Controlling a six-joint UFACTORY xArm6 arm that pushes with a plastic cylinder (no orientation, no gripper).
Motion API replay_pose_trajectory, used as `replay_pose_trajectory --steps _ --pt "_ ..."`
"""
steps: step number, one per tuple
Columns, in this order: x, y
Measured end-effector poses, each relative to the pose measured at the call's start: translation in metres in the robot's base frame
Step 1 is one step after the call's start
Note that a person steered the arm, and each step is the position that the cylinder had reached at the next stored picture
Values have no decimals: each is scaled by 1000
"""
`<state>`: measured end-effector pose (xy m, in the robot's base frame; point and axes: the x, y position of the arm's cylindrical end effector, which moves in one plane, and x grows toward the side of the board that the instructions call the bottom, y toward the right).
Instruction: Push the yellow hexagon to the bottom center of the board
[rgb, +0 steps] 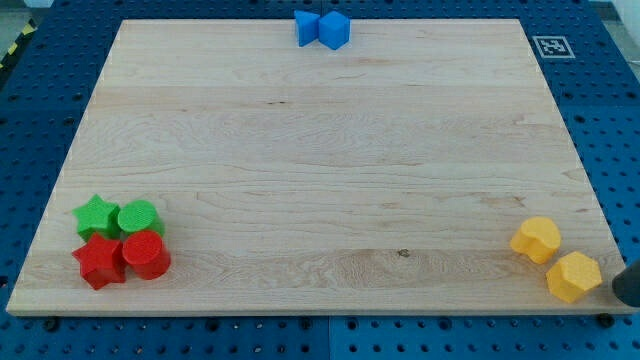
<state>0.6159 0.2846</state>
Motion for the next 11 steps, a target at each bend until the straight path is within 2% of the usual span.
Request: replay_pose_trajectory --steps 4,11 --pt "-14 -55" --pt "-48 -206"
